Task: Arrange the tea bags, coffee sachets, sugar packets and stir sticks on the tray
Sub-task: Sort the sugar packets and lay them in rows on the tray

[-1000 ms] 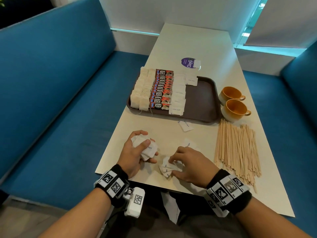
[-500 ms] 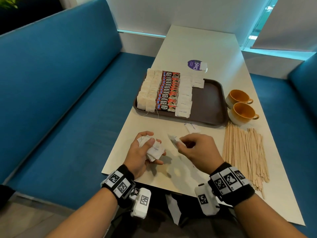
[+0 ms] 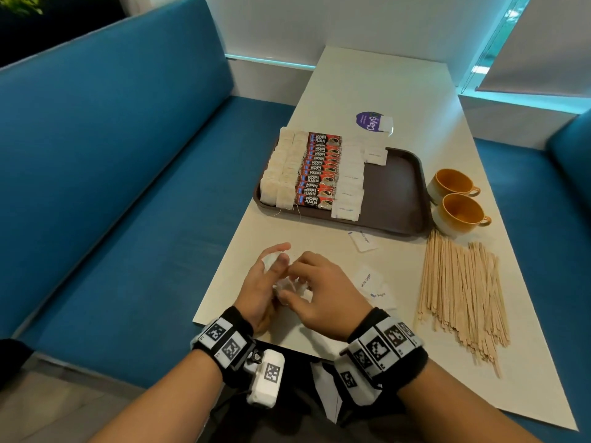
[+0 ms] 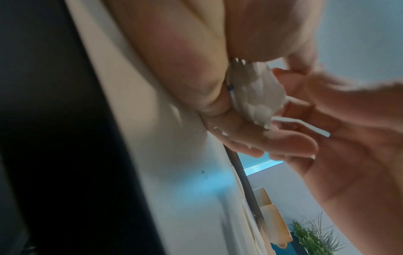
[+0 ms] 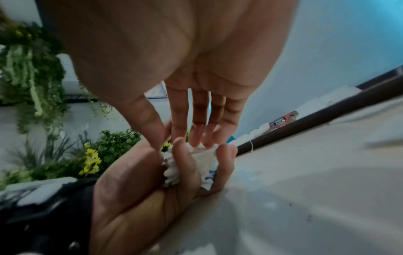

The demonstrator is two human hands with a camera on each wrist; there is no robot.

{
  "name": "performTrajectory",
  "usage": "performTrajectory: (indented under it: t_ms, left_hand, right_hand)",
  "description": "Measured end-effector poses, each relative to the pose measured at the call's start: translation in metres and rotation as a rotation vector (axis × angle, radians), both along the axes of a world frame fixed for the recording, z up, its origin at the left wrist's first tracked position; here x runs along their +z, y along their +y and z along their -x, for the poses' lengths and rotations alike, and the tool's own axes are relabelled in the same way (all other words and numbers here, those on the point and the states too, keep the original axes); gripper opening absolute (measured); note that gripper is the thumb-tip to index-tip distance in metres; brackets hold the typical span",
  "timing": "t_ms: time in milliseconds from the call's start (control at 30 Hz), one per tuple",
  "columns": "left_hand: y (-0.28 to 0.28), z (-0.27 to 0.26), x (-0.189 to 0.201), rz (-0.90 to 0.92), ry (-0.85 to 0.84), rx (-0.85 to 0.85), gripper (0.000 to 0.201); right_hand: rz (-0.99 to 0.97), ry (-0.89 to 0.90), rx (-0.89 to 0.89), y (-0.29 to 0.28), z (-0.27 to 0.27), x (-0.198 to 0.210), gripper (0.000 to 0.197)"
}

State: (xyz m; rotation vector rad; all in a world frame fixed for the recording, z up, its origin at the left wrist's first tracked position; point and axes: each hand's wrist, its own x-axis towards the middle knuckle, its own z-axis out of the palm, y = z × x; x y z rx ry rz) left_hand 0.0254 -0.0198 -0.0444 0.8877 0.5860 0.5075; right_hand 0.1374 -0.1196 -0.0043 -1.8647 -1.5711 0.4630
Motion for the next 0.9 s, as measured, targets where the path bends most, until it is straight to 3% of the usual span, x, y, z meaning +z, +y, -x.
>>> performTrajectory:
  t_ms: [100,200,300,433,533,767,900]
  left_hand:
    - [0.000,-0.002,-0.002,0.047,-0.046,0.004,0.047]
    - [0.002,-0.003,-0.011,0.055,-0.040,0.002,0.046]
    - [0.004,-0.004,-0.010,0.065,-0.060,-0.030,0.047]
    - [0.003,-0.003,-0.009,0.048,-0.059,-0.048,0.053]
    - [0.001,-0.003,-0.008,0.013,-0.042,-0.049,0.054]
    - [0.000,-0.002,-0.006,-0.025,-0.023,-0.048,0.047]
    - [0.000,-0.002,-0.005,-0.018,-0.039,-0.044,0.048]
  right_hand:
    - [0.005,0.099,-0.030,-0.008,-0.010,0.002,0.015]
    - [0.025,0.172,-0.181,-0.022,-0.038,0.008,0.017]
    - [0.129,0.074,-0.468,-0.038,-0.078,0.010,0.012]
    - [0.516,-0.114,-0.518,-0.050,-0.110,0.007,0.048]
    - [0.591,-0.151,-0.452,-0.047,-0.106,-0.002,0.060]
    - [0.471,0.034,-0.429,-0.034,-0.101,-0.007,0.022]
    - [0.372,0.208,-0.425,-0.043,-0.108,0.008,0.014]
